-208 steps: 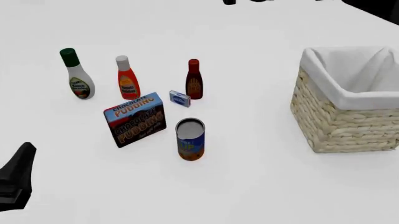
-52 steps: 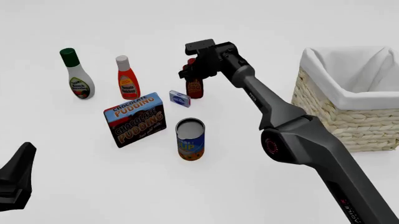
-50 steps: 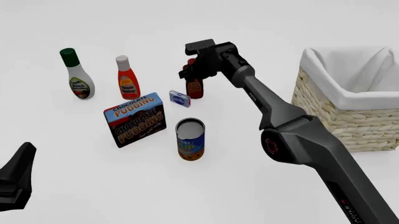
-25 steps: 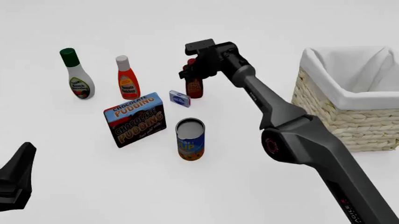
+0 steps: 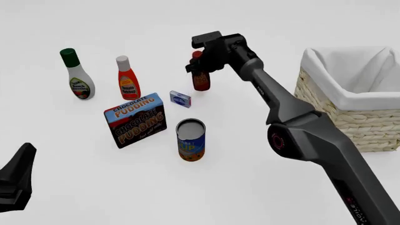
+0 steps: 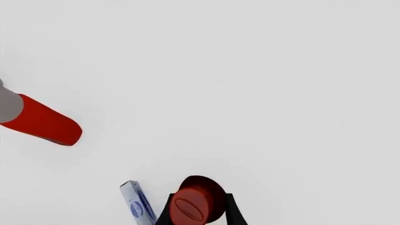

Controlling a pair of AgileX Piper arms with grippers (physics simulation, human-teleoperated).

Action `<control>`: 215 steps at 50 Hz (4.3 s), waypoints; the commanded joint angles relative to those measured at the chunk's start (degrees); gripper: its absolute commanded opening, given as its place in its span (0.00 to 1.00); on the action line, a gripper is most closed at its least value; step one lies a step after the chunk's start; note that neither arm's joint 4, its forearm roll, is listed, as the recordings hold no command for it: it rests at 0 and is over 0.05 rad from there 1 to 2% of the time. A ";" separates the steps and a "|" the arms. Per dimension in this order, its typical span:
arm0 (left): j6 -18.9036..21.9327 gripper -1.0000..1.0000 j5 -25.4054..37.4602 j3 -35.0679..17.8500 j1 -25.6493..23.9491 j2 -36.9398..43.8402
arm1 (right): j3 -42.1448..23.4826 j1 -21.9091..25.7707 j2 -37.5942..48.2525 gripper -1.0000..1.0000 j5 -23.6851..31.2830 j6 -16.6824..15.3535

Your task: Pick the bbq sauce and place it in the basket.

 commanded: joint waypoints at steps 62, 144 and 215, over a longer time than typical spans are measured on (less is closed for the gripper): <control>0.00 1.00 0.00 0.00 0.00 -0.01 | 36.42 -3.09 -42.69 0.00 -6.76 -3.76; 0.06 1.00 -0.10 0.01 -0.96 0.03 | 76.23 -31.96 -81.74 0.00 -14.55 -5.57; 0.06 1.00 -0.10 0.01 -0.95 0.04 | 92.30 -38.70 -70.84 0.00 -29.71 -2.94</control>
